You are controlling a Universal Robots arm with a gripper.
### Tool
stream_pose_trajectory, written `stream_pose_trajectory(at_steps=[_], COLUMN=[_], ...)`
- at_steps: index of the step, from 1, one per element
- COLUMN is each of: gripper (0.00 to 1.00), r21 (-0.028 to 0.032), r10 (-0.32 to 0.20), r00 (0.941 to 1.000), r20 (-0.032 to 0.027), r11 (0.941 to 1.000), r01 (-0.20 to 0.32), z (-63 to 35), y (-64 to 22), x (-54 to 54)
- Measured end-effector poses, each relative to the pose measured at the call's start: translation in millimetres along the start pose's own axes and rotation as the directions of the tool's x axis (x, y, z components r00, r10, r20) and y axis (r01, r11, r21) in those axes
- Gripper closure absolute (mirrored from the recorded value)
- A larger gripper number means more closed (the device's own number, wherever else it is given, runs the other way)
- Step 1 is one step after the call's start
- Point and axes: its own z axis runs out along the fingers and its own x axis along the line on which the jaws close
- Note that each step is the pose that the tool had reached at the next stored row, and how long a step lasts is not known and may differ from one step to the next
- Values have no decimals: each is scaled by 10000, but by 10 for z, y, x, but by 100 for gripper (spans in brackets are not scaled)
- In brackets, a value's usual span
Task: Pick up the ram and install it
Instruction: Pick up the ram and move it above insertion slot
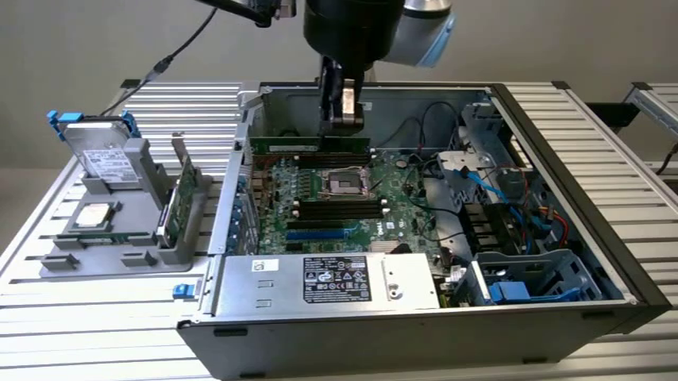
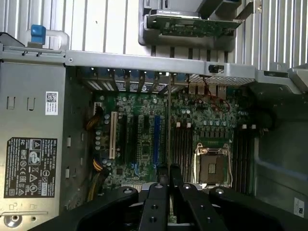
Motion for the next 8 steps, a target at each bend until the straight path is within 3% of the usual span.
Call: stream_pose_trajectory(at_steps=[5,8], gripper=[87,87], r21=[-2,-3], r10=[5,8], r00=[10000,10000], r20=[-44,-79], r11=[10000,10000], r01=[-5,-8], z=[7,45], y=[-229,-355], x=[6,-52])
